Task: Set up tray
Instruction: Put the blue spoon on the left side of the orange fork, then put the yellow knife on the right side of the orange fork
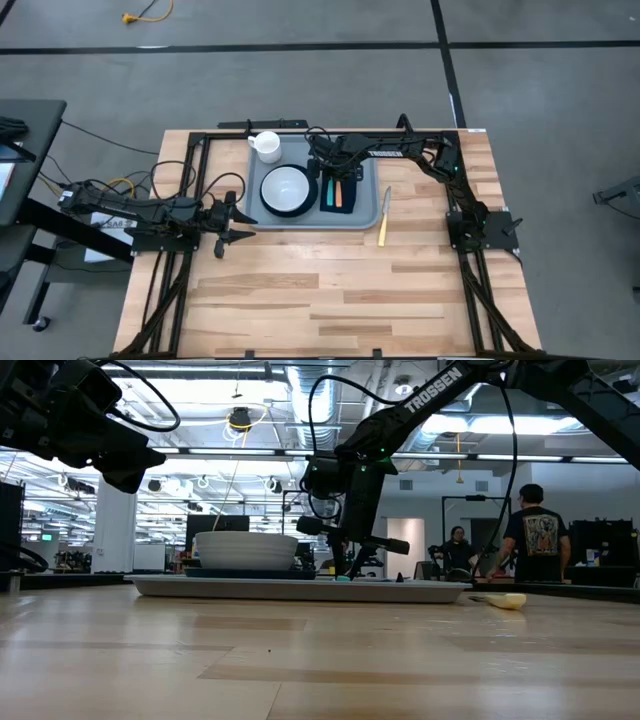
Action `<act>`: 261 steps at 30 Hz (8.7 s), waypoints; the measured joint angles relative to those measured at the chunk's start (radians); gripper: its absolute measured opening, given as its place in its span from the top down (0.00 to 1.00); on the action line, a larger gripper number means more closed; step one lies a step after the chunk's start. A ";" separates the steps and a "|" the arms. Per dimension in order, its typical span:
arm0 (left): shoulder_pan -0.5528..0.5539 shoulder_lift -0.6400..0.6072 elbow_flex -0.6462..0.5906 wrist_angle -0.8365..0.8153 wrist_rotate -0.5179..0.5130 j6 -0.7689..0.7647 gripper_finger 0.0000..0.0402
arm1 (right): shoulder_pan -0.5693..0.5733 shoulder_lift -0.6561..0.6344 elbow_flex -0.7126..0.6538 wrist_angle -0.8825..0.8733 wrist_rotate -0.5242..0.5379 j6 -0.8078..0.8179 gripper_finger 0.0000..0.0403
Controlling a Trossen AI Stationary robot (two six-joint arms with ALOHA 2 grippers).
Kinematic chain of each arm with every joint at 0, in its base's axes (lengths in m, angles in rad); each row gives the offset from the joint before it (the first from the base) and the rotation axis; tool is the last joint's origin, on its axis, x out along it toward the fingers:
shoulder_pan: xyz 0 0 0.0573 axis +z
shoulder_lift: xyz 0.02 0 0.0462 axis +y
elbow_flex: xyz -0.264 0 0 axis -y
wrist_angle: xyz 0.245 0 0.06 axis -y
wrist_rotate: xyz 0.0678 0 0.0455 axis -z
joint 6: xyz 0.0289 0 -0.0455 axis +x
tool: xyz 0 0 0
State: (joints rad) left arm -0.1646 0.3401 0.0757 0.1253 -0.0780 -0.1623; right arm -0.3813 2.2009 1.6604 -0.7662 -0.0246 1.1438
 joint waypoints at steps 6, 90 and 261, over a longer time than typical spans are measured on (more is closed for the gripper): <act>0.000 0.000 0.000 0.000 0.000 0.000 0.63 | 0.000 0.000 0.000 0.020 0.000 -0.023 0.86; -0.001 0.000 0.000 -0.012 0.021 -0.005 0.63 | 0.124 -0.441 -0.232 -0.747 0.050 -0.131 0.65; -0.027 0.000 0.000 -0.007 0.019 0.024 0.63 | -0.057 -0.248 -0.325 0.056 -0.073 -0.064 0.91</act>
State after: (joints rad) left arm -0.1913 0.3403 0.0757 0.1181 -0.0586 -0.1382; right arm -0.4381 1.9533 1.3357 -0.7097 -0.0977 1.0802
